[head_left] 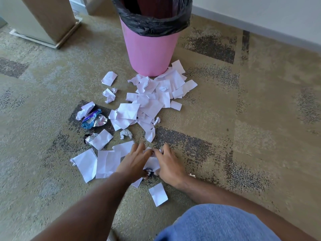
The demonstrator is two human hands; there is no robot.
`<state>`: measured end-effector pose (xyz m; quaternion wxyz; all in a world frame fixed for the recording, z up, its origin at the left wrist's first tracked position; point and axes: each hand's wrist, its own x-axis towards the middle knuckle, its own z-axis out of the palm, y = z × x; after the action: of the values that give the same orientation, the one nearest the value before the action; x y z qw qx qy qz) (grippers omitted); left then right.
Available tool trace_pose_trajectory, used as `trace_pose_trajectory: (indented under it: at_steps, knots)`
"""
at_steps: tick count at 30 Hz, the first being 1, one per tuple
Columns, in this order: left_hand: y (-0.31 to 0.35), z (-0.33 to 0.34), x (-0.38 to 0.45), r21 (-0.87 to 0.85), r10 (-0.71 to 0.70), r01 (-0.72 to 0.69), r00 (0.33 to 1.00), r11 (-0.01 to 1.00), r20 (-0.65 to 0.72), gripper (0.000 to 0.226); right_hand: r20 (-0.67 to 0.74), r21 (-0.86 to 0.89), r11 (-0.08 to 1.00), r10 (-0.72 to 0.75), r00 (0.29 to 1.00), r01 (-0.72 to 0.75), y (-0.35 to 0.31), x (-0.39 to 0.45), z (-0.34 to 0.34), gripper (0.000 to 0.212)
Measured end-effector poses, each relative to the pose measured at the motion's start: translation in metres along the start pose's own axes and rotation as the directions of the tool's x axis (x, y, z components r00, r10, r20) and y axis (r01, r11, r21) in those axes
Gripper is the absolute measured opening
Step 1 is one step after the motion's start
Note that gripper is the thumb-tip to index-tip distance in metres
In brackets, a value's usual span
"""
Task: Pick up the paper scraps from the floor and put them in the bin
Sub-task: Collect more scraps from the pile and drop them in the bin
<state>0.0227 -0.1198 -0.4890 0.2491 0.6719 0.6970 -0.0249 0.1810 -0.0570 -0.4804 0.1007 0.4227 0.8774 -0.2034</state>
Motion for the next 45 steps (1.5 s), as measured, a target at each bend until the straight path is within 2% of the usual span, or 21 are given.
trace_pose_trajectory:
  at_steps: [5, 10, 15, 21, 30, 35, 38, 42, 45]
  knots:
    - [0.006, -0.002, 0.005, -0.132, -0.062, 0.059, 0.998, 0.989, -0.025, 0.052, -0.012, 0.087, 0.996, 0.029, 0.999, -0.028, -0.001, -0.001, -0.004, 0.048]
    - [0.011, -0.011, 0.016, -0.205, -0.112, 0.103, 0.993, 0.973, -0.029, 0.035, -0.001, 0.235, 0.970, 0.068, 0.998, -0.066, 0.001, 0.010, -0.011, 0.028]
    - [0.008, -0.042, 0.037, -0.209, -0.098, 0.072, 0.988, 0.975, -0.119, 0.028, -0.055, 0.351, 0.934, 0.091, 0.994, -0.066, 0.005, 0.031, -0.029, 0.027]
    - [-0.001, -0.112, 0.072, -0.163, -0.051, 0.004, 0.957, 0.987, -0.285, 0.031, -0.260, 0.370, 0.927, 0.038, 0.965, 0.063, 0.002, 0.073, -0.097, 0.018]
    - [-0.015, -0.232, 0.110, -0.024, 0.056, -0.083, 0.826, 0.996, -0.561, 0.032, -0.524, 0.309, 0.928, -0.016, 0.851, 0.208, -0.015, 0.134, -0.203, 0.017]
    - [-0.022, -0.284, 0.127, 0.052, 0.125, -0.121, 0.739, 0.991, -0.662, 0.035, -0.640, 0.273, 0.921, -0.042, 0.767, 0.278, -0.024, 0.156, -0.253, 0.011]
    - [-0.024, -0.316, 0.136, 0.117, 0.168, -0.121, 0.678, 0.986, -0.716, 0.034, -0.719, 0.206, 0.938, -0.048, 0.693, 0.279, -0.029, 0.169, -0.282, 0.008]
    - [-0.024, -0.357, 0.148, 0.173, 0.215, -0.127, 0.590, 0.977, -0.778, 0.031, -0.770, 0.188, 0.939, -0.041, 0.636, 0.289, -0.035, 0.188, -0.321, 0.019]
    - [-0.026, -0.383, 0.160, 0.199, 0.230, -0.117, 0.575, 0.973, -0.785, 0.030, -0.788, 0.180, 0.942, -0.035, 0.614, 0.284, -0.037, 0.203, -0.344, 0.022]
